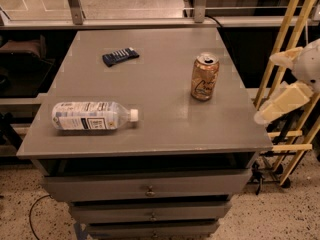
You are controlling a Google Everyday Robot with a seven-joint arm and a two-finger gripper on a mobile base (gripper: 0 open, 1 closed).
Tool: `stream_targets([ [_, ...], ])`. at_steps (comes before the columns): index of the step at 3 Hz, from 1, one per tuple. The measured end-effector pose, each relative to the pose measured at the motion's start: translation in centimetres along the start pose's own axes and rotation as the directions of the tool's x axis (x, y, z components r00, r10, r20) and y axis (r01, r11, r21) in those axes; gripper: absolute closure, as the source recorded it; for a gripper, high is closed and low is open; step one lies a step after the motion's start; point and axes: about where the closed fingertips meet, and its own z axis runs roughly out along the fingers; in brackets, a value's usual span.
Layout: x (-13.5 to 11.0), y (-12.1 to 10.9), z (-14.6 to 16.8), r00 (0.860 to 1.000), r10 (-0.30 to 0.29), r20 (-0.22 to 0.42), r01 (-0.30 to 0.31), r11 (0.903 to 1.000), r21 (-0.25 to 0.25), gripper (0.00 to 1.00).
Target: Move orange can near rxbar blueberry
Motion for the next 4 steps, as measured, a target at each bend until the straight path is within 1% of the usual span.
stream_targets([
  [1,-1.6,-3.1,3.4,0.983,0.062,0.174,-0.062,0.998,-0.006,0.0],
  [2,-4.3,-4.9,5.7,0.956,0.084,0.282,-0.076,0.9964,-0.037,0.0],
  [3,-6.7,-5.5,7.9,0.938,0.102,0.33,-0.08,0.9937,-0.079,0.0],
  [4,-8.8,-5.2,9.9,0.944,0.088,0.318,-0.053,0.9917,-0.117,0.0],
])
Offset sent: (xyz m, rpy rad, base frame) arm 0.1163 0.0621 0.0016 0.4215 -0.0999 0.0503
